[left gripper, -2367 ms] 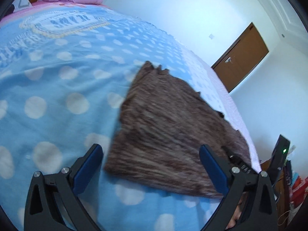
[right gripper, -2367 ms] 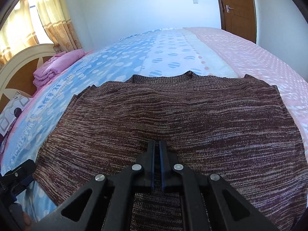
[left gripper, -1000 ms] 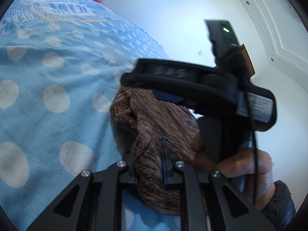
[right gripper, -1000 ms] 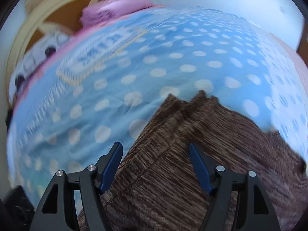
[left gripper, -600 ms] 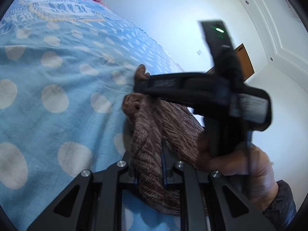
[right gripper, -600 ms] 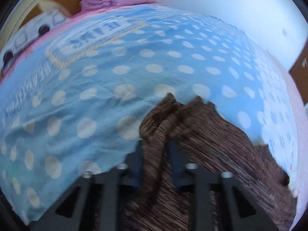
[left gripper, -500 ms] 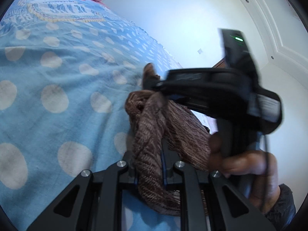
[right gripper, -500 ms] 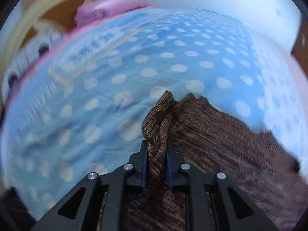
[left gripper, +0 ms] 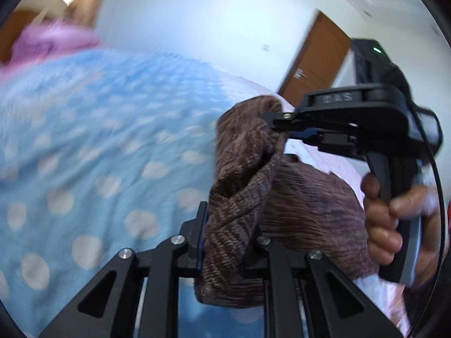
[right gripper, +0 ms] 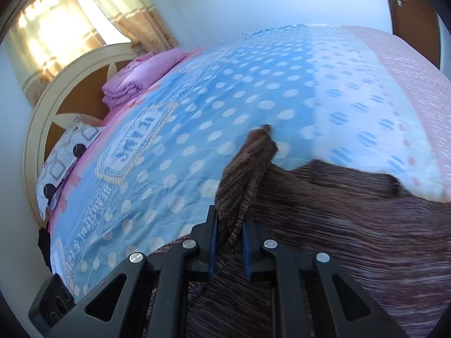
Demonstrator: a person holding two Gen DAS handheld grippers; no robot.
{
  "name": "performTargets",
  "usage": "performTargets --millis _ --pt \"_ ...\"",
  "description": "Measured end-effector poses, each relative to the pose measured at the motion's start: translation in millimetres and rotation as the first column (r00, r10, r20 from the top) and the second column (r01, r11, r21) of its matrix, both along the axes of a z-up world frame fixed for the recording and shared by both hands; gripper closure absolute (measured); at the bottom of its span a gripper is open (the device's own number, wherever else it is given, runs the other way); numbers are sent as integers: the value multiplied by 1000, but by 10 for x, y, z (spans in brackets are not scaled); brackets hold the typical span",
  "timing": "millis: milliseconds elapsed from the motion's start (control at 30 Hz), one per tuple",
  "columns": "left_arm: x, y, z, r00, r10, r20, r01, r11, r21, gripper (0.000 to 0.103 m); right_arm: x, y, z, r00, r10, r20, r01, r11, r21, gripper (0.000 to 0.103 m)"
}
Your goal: Fold small clothes
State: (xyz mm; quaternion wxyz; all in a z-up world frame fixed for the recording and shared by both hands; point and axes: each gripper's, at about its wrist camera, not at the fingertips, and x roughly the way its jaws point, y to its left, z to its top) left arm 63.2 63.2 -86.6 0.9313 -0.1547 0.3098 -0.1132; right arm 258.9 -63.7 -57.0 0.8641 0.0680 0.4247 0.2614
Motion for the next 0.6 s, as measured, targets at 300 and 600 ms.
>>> performTargets --millis 300,600 --pt "10 -994 434 948 -300 105 283 947 150 86 -59 -954 336 995 -76 58 77 997 -16 89" --pt "206 -1925 343 879 -475 51 460 870 174 86 -98 -1900 230 987 -149 52 154 980 -127 89"
